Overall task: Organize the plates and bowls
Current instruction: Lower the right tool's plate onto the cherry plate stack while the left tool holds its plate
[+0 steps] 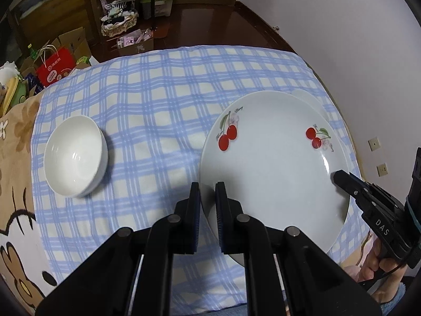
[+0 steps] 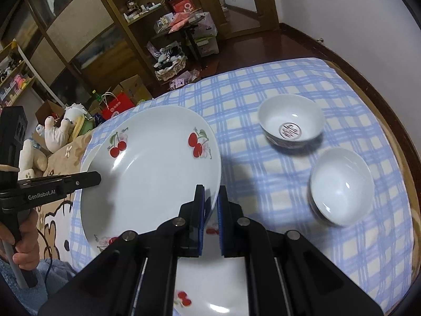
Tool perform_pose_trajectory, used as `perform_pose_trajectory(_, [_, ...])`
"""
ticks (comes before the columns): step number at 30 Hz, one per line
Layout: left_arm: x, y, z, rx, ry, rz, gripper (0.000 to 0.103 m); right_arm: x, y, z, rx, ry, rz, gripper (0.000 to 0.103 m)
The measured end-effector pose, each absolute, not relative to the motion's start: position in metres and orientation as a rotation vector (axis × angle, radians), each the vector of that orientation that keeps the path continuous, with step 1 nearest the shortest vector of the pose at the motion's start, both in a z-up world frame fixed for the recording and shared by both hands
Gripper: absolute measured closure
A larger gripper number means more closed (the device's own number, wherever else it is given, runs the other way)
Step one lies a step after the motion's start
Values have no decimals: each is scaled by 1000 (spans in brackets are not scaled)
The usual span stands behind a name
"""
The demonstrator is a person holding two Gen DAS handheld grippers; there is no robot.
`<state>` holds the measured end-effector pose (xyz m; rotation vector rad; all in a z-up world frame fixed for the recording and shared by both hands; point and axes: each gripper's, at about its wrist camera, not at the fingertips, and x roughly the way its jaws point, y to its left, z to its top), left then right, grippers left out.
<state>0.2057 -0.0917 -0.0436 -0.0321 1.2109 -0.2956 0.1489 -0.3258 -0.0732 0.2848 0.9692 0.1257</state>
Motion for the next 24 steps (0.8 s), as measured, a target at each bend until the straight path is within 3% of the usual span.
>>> perform_pose_trajectory(13, [147, -125, -39, 19, 1162, -335, 92, 78, -353, -74, 316, 937, 80, 93])
perform_pose_trajectory(24, [110, -137, -66, 1, 1130, -384, 92, 41, -358, -87, 288, 919, 35, 93])
